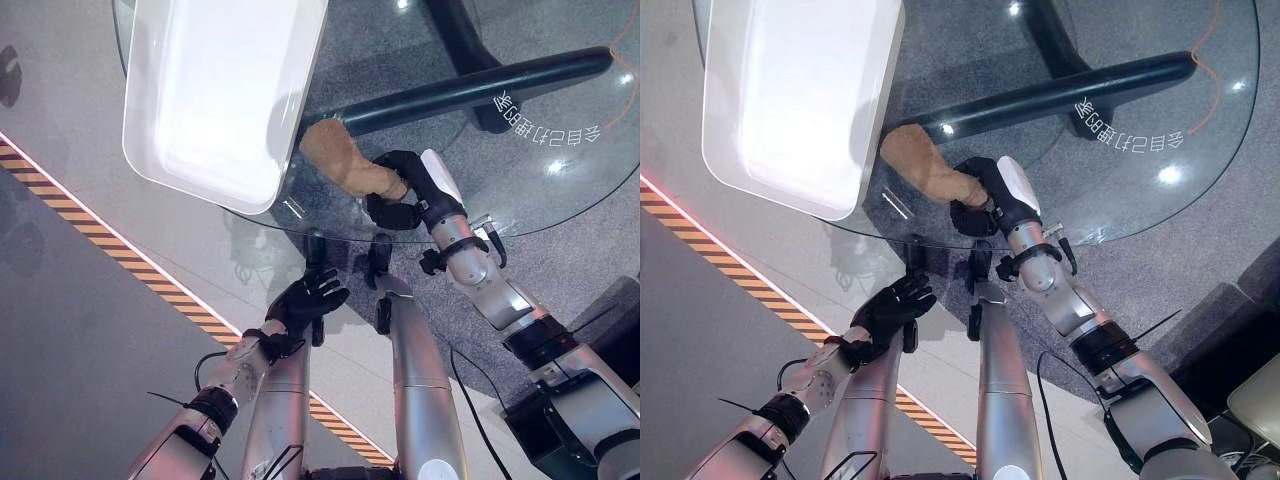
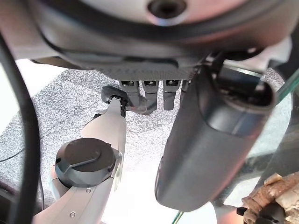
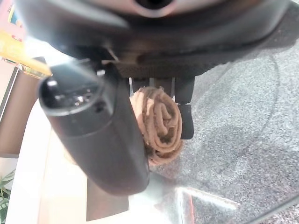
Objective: Wipe the table with a cloth and put it in the basket.
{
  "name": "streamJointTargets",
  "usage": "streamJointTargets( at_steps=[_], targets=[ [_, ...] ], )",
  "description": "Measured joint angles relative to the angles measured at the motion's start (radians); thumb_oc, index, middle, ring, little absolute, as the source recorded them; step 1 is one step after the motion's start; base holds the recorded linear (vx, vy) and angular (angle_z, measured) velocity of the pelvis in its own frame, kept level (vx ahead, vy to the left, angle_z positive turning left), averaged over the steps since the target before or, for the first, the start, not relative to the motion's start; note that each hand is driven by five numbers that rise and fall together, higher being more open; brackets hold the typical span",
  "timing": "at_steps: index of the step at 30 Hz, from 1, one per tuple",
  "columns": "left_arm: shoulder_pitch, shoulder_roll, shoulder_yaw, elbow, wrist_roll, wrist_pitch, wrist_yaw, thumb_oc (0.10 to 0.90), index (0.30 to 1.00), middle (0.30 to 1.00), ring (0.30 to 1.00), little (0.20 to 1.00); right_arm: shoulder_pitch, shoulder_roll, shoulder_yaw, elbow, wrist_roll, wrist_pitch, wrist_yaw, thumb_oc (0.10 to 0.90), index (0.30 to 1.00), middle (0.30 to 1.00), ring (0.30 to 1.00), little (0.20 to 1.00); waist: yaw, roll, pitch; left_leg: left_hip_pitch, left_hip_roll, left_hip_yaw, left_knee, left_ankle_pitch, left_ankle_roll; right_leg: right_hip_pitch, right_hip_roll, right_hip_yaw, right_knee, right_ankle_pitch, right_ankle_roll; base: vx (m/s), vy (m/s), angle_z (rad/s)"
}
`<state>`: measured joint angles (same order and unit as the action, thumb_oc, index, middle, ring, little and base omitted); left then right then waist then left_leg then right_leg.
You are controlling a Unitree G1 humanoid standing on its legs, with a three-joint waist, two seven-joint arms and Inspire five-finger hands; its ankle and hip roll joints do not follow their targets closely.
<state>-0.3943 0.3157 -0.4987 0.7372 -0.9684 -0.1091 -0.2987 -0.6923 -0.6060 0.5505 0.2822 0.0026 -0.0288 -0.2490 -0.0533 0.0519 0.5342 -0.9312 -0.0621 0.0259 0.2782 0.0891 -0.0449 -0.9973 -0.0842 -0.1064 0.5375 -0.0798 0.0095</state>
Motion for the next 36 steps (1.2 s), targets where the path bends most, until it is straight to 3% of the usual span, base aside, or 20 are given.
streamJointTargets(
  at_steps=[12,27,36],
  targets=[
    [0.0,0.007,0.001,0.0,0.0,0.004,-0.001,0.8,0.9,0.9,0.9,0.9,0.0,-0.017,0.007,-0.023,-0.002,0.022,0.047,0.1,0.3,0.3,0.3,0.2,0.002,0.0,0.0,0.0,-0.001,0.0,0.0,0.0,0.0,0.0,-0.001,0.0,0.0,0.001,0.0,0.0,0.0,0.0],
    [0.0,0.005,0.013,0.001,0.001,0.007,-0.003,0.8,0.9,0.9,0.9,0.9,0.035,0.02,0.007,-0.002,-0.027,0.021,-0.146,0.1,0.3,0.3,0.3,0.2,0.015,-0.001,0.0,0.001,-0.006,0.0,0.003,-0.001,0.002,0.004,-0.006,0.001,0.0,0.009,0.004,0.0,0.0,0.0],
    [0.001,0.008,0.024,0.009,0.001,0.007,-0.024,0.8,0.9,0.9,0.9,0.9,-0.029,0.019,0.006,0.058,0.002,0.061,-0.21,0.1,0.3,0.3,0.3,0.2,0.021,-0.013,0.001,0.003,-0.012,0.0,0.003,-0.007,-0.001,0.011,-0.011,0.006,-0.02,0.019,0.014,0.0,0.0,0.0]
  ],
)
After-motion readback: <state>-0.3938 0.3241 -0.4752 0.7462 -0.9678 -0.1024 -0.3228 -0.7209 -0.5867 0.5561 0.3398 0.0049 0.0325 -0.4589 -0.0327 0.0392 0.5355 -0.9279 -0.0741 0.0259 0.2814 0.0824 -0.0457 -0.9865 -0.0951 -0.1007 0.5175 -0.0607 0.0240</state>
